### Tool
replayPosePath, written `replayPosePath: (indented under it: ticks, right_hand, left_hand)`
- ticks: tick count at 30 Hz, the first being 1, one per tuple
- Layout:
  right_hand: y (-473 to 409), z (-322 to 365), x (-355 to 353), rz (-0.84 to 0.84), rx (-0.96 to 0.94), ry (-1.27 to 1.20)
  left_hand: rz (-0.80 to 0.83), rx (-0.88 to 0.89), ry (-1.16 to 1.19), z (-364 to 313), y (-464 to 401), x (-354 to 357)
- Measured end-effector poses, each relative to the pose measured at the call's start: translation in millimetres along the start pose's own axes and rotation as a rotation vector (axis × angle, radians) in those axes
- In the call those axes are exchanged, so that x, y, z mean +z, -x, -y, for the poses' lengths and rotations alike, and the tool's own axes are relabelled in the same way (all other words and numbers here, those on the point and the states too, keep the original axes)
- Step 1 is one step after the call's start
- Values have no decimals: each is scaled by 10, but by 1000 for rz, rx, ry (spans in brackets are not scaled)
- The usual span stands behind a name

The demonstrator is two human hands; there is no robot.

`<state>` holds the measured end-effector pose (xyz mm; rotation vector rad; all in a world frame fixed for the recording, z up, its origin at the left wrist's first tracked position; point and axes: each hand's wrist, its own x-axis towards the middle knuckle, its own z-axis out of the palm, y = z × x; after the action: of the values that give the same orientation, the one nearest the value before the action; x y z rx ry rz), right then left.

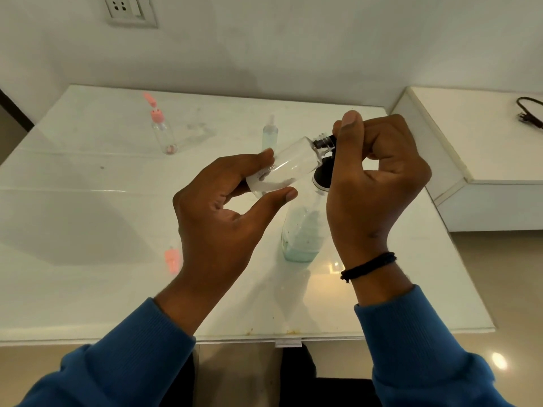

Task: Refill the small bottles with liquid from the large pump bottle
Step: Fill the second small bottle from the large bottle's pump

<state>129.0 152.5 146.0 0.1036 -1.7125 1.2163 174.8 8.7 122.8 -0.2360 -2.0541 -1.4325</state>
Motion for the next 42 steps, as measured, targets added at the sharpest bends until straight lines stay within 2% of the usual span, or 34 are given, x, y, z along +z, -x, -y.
replayPosePath:
  ticks: [42]
  right_hand:
    - [-40, -7, 3, 12, 29, -13]
  left_hand:
    - [5, 28, -27, 13, -12, -2]
